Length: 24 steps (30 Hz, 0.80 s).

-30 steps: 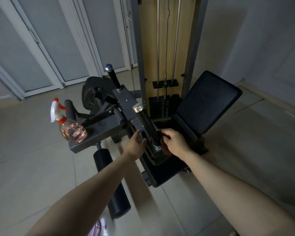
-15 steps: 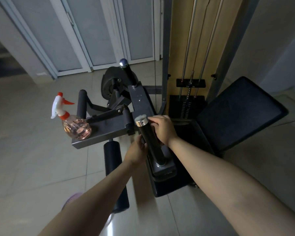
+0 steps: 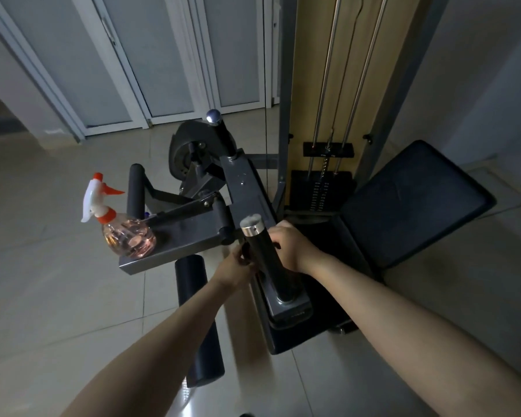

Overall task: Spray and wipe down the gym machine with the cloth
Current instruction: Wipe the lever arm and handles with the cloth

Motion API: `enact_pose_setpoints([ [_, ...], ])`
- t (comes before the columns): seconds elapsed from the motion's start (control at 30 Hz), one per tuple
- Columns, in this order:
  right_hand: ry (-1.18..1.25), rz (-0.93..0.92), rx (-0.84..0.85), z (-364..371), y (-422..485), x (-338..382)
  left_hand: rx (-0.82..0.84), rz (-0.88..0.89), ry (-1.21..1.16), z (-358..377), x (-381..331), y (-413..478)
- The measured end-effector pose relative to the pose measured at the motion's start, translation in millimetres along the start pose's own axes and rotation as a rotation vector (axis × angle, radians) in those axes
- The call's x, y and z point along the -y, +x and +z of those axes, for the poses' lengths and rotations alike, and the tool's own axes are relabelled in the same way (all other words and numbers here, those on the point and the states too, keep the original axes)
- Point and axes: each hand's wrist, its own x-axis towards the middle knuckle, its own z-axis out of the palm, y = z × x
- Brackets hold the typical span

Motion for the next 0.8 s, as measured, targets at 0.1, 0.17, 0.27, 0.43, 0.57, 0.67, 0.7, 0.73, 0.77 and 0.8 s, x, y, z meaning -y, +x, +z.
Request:
enact_pose_setpoints([
  [0.1, -0.066, -0.034, -0.167, 15.4, 11.6, -7.4, -0.021, -0.049, -0.050, 3.2, 2.8, -3.5],
  [0.17, -0.142, -0.003, -0.203, 24.2, 24.8, -13.5, -0.022, -0.054, -0.055, 3.1, 3.6, -1.8],
  [0.27, -0.127, 0.056, -0.160, 24.4, 23.8, -8.7, -0.026, -0.055, -0.048, 4.8, 2.2, -1.7],
  [0.43, 0.007, 0.147, -0.068, 12.9, -12.8, -1.5, -0.017, -0.055, -0.016, 5.7, 1.0, -5.3],
  [0.57, 0.150, 0.260, -0.026, 5.0, -51.2, 2.1, -0.013, -0.078, 0.010, 10.4, 4.1, -6.7],
  [0.67, 0.171, 0.299, 0.003, 0.2, -64.8, 5.2, 0.003, -0.084, 0.006, 14.2, 1.4, -10.3],
  [0.7, 0.169, 0.286, 0.016, 0.0, -63.1, 9.5, 0.004, -0.082, -0.002, 13.5, 2.2, -11.4],
  [0.73, 0.157, 0.285, 0.017, -1.0, -59.7, 10.9, 0.010, -0.079, -0.011, 13.8, 1.3, -11.9],
  [0.77, 0.198, 0.291, 0.008, -1.7, -54.8, 13.5, 0.014, -0.078, -0.016, 13.5, 1.7, -11.8],
  [0.8, 0.177, 0.296, -0.015, -0.8, -47.9, 12.1, 0.014, -0.074, -0.017, 12.2, 1.6, -12.3],
])
